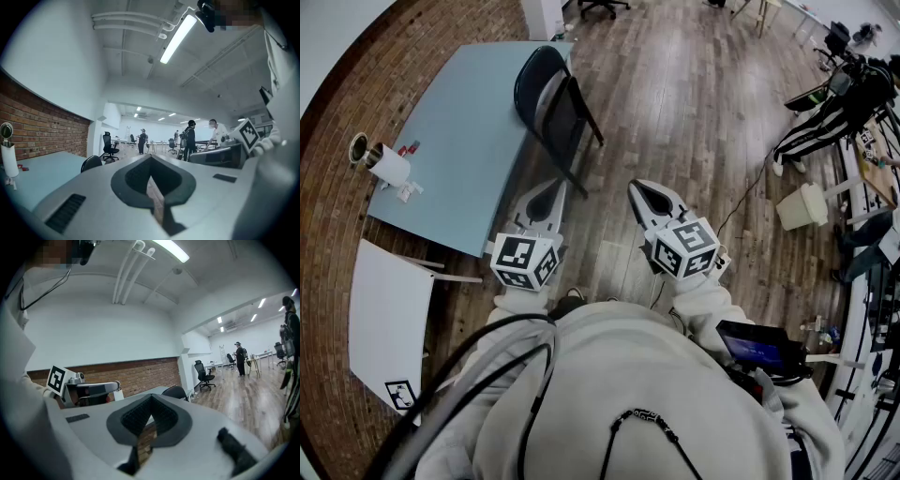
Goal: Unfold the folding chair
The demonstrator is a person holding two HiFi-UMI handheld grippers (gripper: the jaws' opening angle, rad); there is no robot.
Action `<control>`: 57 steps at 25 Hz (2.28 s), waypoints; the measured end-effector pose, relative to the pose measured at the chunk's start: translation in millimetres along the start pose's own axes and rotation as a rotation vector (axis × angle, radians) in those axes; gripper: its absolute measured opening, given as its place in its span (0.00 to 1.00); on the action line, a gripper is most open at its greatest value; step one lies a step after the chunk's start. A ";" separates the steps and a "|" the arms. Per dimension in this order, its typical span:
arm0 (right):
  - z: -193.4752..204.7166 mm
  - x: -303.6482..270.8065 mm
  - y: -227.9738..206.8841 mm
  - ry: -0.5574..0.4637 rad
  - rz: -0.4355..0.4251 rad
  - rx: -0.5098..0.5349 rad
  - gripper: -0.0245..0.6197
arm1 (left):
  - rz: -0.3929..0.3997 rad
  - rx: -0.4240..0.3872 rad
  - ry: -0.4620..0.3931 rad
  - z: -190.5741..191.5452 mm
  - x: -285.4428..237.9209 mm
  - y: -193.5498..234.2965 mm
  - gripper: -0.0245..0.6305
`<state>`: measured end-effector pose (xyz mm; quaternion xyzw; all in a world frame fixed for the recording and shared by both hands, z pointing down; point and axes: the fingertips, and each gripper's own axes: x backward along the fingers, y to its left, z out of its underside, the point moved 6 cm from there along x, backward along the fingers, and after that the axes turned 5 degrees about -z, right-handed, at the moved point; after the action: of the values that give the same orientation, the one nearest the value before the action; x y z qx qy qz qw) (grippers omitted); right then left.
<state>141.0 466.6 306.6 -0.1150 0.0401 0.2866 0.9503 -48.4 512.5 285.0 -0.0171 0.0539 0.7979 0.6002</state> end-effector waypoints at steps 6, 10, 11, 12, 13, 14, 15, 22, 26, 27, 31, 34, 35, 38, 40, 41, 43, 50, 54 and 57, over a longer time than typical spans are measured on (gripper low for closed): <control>1.7 -4.8 -18.4 -0.005 -0.015 0.025 0.05 | 0.000 0.011 -0.021 -1.4 -15.1 17.3 0.04; 15.0 -48.9 -48.5 0.035 -0.023 0.005 0.05 | 0.006 0.037 -0.009 12.8 -61.4 53.0 0.04; 17.4 -61.9 -57.0 0.044 -0.024 0.007 0.05 | 0.013 0.040 -0.010 15.4 -76.1 63.9 0.04; 18.1 -75.3 -66.1 0.050 -0.021 0.012 0.05 | 0.019 0.040 -0.016 16.6 -91.4 75.7 0.04; 17.7 -89.5 -75.9 0.054 -0.015 0.016 0.05 | 0.022 0.041 -0.023 17.1 -106.9 88.5 0.04; 17.1 -105.0 -85.7 0.058 -0.008 0.018 0.05 | 0.023 0.044 -0.030 17.9 -122.2 102.8 0.04; 16.6 -122.2 -95.1 0.064 -0.003 0.018 0.05 | 0.022 0.051 -0.034 19.1 -137.6 118.2 0.04; -23.8 -279.9 -174.4 0.104 0.021 0.056 0.05 | 0.055 0.066 -0.015 9.0 -269.9 242.0 0.04; -71.1 -359.4 -220.8 0.057 0.026 0.025 0.05 | 0.091 0.019 0.010 -6.6 -331.0 294.7 0.04; -82.2 -375.0 -228.7 0.039 0.034 0.025 0.05 | 0.095 0.012 0.016 -9.4 -343.1 307.6 0.04; -104.3 -410.2 -251.1 0.034 0.059 0.064 0.05 | 0.101 0.022 0.023 -15.6 -379.0 344.3 0.04; -105.6 -425.6 -264.0 0.062 0.025 0.043 0.05 | 0.150 0.036 0.066 -12.0 -397.4 351.0 0.04; -106.3 -430.1 -267.3 0.069 0.017 0.038 0.05 | 0.159 0.042 0.078 -10.4 -402.1 352.0 0.04; -111.2 -445.6 -279.9 0.079 0.008 0.039 0.05 | 0.130 0.065 0.088 -8.0 -418.1 360.1 0.04; -113.5 -456.6 -286.2 0.085 0.002 0.028 0.05 | 0.108 0.077 0.101 -6.5 -427.4 365.8 0.04; -114.0 -460.3 -286.9 0.088 -0.005 0.025 0.05 | 0.103 0.076 0.113 -5.5 -429.7 367.3 0.04; -114.8 -466.2 -287.7 0.095 -0.025 0.038 0.05 | 0.098 0.067 0.134 -5.0 -434.5 370.9 0.04; -107.1 -479.2 -299.4 0.107 -0.047 0.002 0.05 | 0.079 0.081 0.196 4.1 -448.6 394.1 0.04; -91.5 -482.8 -308.3 0.125 -0.041 -0.053 0.05 | 0.187 0.115 0.341 12.4 -467.1 406.7 0.31; -78.6 -482.8 -308.1 0.137 -0.042 -0.085 0.05 | 0.172 0.044 0.493 30.4 -482.2 426.8 0.54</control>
<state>-91.1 -60.2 359.2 -0.1753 0.0903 0.2595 0.9454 -322.2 -62.0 387.5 -0.1930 0.2171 0.8165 0.4989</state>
